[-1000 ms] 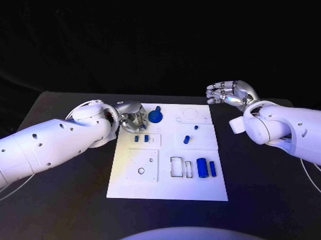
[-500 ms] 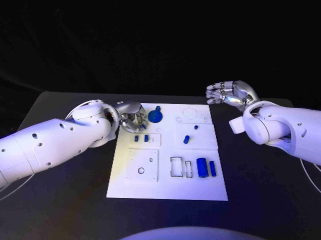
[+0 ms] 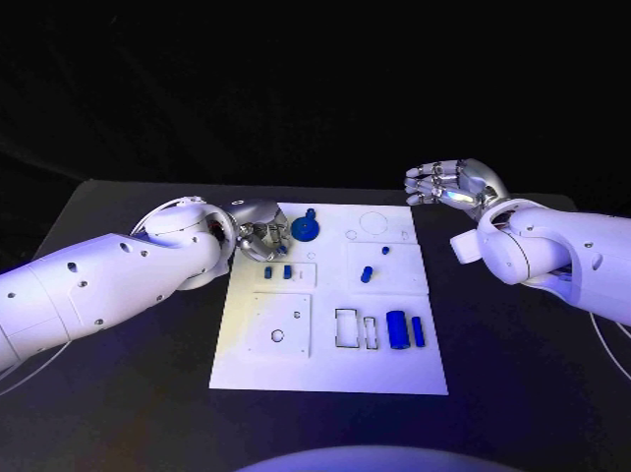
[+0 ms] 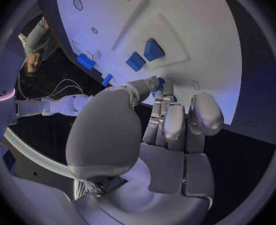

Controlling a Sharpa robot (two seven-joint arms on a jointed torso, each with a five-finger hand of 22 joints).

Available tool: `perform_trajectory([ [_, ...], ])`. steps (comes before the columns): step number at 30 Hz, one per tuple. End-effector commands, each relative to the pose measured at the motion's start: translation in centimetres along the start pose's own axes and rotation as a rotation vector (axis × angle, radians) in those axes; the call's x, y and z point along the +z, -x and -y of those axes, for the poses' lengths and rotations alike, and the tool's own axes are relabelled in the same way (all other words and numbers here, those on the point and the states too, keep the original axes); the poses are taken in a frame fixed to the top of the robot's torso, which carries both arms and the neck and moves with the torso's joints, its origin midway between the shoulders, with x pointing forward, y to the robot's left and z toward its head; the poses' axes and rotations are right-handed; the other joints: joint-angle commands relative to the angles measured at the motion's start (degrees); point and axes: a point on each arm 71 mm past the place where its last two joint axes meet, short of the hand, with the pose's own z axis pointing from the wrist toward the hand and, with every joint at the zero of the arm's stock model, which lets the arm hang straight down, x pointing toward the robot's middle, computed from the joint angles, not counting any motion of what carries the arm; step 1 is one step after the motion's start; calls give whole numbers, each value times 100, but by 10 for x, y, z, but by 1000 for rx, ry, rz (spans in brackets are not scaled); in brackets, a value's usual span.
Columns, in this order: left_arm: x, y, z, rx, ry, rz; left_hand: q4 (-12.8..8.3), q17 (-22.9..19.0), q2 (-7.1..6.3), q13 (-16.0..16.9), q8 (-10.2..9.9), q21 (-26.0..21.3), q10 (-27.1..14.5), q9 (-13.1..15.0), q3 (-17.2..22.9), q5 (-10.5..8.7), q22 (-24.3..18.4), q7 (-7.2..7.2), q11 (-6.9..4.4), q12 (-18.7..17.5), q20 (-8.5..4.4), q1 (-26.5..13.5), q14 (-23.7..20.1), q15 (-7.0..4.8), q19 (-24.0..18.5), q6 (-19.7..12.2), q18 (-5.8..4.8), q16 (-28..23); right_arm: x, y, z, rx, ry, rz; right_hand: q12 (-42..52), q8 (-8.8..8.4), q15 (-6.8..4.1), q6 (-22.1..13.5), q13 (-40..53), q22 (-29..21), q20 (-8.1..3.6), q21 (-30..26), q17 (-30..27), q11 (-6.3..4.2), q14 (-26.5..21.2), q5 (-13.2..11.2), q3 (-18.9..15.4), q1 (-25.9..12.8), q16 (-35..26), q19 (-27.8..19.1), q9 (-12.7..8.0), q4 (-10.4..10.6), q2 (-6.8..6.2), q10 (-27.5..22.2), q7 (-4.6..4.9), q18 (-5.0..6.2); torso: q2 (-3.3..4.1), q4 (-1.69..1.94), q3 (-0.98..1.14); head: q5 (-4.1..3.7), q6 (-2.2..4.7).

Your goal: Assemble the parts on the task board

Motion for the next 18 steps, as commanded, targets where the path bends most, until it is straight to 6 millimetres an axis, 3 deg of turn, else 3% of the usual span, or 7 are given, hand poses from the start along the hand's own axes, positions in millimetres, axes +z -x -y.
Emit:
perform_trajectory([
  [1,1,-3,0,-2,7,-22,-13,36,-3,11,-31,26,-3,-8,-38,8,9,19,17,-30,-40,-45,-19,-21,0,-24,-44,-11,0,-1,-1,0,11,-10,35,-20,7,-24,-7,-6,39,-30,-6,-17,22,32,-45,0,-36,10,-6,-1,38,-29,357,80,-1,-1,1,-3,-7],
  [18,1,-6,0,-6,8,-34,-23,-13,28,28,-34,34,10,1,-30,9,20,16,13,-44,-39,-24,-29,-22,-2,-2,-45,-25,0,-1,0,1,10,-11,35,-20,7,-24,-7,-6,39,-30,-6,-17,22,32,-45,0,-36,10,-6,-1,38,-29,357,80,-3,0,0,-6,-7],
])
